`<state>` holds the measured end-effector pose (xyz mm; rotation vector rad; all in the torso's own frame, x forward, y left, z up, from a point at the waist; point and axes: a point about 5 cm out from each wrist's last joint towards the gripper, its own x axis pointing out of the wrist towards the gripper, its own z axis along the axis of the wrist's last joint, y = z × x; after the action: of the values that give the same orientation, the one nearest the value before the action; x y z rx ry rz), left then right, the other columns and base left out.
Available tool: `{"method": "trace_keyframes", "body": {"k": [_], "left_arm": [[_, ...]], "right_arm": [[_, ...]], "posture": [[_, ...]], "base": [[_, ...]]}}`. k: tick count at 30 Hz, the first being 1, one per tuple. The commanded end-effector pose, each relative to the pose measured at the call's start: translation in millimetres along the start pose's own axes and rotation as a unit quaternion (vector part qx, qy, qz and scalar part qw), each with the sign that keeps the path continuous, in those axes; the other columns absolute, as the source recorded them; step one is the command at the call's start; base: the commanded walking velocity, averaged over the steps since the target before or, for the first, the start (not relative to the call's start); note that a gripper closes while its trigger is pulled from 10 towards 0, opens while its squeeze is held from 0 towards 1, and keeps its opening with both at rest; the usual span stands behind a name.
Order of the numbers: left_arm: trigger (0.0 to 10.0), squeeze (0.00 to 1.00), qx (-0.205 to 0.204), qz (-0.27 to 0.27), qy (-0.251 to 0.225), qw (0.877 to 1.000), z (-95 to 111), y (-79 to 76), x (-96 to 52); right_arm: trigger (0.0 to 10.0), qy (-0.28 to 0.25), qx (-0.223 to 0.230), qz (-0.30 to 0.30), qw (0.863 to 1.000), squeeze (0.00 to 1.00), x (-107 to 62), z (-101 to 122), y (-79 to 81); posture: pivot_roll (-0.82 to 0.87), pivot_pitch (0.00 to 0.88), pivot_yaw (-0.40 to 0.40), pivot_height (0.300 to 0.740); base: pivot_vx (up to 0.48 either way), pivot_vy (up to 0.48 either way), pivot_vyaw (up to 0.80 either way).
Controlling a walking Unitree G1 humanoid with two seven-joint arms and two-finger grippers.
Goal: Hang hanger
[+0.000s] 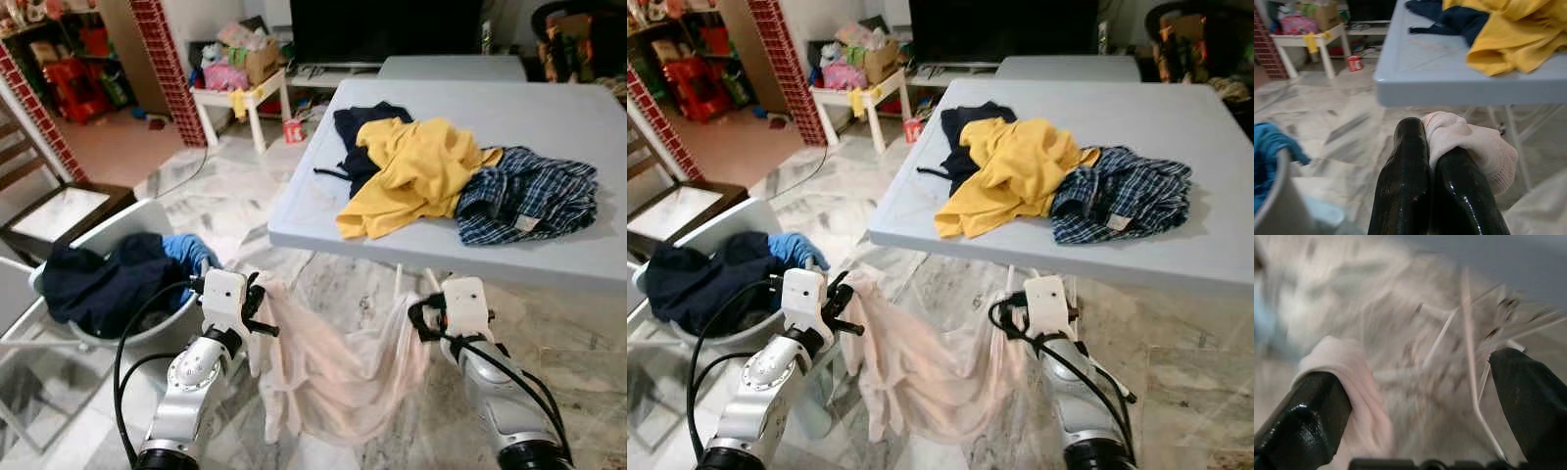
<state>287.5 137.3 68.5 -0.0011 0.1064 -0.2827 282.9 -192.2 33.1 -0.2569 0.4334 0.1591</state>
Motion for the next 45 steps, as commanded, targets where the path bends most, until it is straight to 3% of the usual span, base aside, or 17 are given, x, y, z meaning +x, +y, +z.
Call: {"method": "trace_keyframes", "body": {"k": [1,10,12,13,14,20,22,23,25,29,30,31,32,33,36,38,45], "left_arm": [[10.0,0.00,0.023,0.030,-0.009,0.999,6,13.5,1.9],[10.0,0.00,0.074,0.126,0.011,0.989,-2,44.9,-5.7],[10.0,0.00,0.085,0.139,0.016,0.986,-4,48.8,-6.4],[10.0,0.00,0.088,0.152,0.020,0.984,-5,52.1,-6.9],[10.0,0.00,0.088,0.152,0.020,0.984,-5,52.1,-6.9],[10.0,0.00,0.093,0.148,0.020,0.984,-8,48.6,-3.6],[10.0,0.00,0.093,0.148,0.020,0.984,-9,47.6,-3.4],[10.0,0.00,0.093,0.149,0.020,0.984,-9,47.1,-3.4],[10.0,0.00,0.092,0.149,0.020,0.984,-10,46.9,-3.6],[10.0,0.00,0.088,0.142,0.023,0.986,-13,44.8,-4.8],[10.0,0.00,0.084,0.134,0.027,0.987,-16,42.6,-5.0],[10.0,0.00,0.084,0.134,0.027,0.987,-16,42.6,-5.0],[10.0,0.00,0.080,0.124,0.035,0.988,-19,39.0,-5.6],[10.0,0.00,0.072,0.111,0.037,0.990,-23,33.8,-7.2],[10.0,0.00,0.056,0.096,0.037,0.993,-26,27.3,-9.5],[10.0,0.00,0.048,0.089,0.039,0.994,-29,23.6,-10.7],[10.0,0.00,0.008,0.047,0.056,0.997,-38,9.6,-10.9]], "right_arm": [[10.0,0.016,-0.015,0.033,0.999,0.00,0.6,-4,8.4],[10.0,0.098,-0.147,0.076,0.981,0.00,-2.2,-26,2.7],[10.0,0.109,-0.148,0.086,0.979,0.00,-2.8,-29,2.5],[10.0,0.116,-0.166,0.135,0.970,0.00,-6.2,-31,9.4],[10.0,0.116,-0.166,0.135,0.970,0.00,-6.2,-31,9.4],[10.0,0.127,-0.166,0.264,0.941,0.00,-17.8,-33,25.0],[10.0,0.128,-0.173,0.302,0.929,0.00,-23.9,-34,26.1],[10.0,0.123,-0.191,0.335,0.914,0.00,-29.9,-35,26.8],[10.0,0.122,-0.193,0.340,0.912,0.00,-30.9,-34,25.8],[10.0,0.098,-0.161,0.248,0.950,0.00,-14.1,-21,10.4],[10.0,0.083,-0.145,0.203,0.965,0.00,-7.0,-14,5.9],[10.0,0.083,-0.145,0.203,0.965,0.00,-7.0,-14,5.9],[10.0,0.059,-0.104,0.136,0.984,0.00,0.8,-6,0.3],[10.0,0.033,-0.026,0.043,0.998,0.00,6.9,2,-6.6],[10.0,0.019,0.048,-0.023,0.998,0.00,7.5,3,-5.9],[10.0,0.015,0.071,-0.033,0.997,0.00,6.7,1,1.9],[10.0,-0.005,0.094,-0.053,0.994,0.00,5.4,2,27.7]], "posture": [[-0.14,0.000,0.082,0.740],[-0.14,0.000,0.080,0.740],[-0.14,0.000,0.078,0.740],[-0.14,0.000,0.077,0.740],[-0.14,0.000,0.077,0.740],[-0.14,0.000,0.073,0.740],[-0.14,0.000,0.071,0.740],[-0.14,0.000,0.071,0.740],[-0.13,0.000,0.069,0.740],[-0.13,0.000,0.065,0.740],[-0.13,0.000,0.064,0.740],[-0.13,0.000,0.064,0.740],[-0.13,0.000,0.062,0.740],[-0.13,0.000,0.060,0.740],[-0.13,0.000,0.057,0.740],[-0.13,0.000,0.057,0.740],[-0.13,0.000,0.057,0.740]], "base": [[0.000,0.000,0.00],[0.000,0.000,0.00],[0.000,0.000,0.00],[0.000,0.000,0.00],[0.000,0.000,0.00],[0.000,0.000,0.00],[0.000,0.000,0.00],[0.000,0.000,0.00],[0.000,0.000,0.00],[0.000,0.000,0.00],[0.000,0.000,0.00],[0.000,0.000,0.00],[0.000,0.000,0.00],[0.000,0.000,0.00],[0.000,0.000,0.00],[0.000,0.000,0.00],[0.000,0.000,-0.78]]}}
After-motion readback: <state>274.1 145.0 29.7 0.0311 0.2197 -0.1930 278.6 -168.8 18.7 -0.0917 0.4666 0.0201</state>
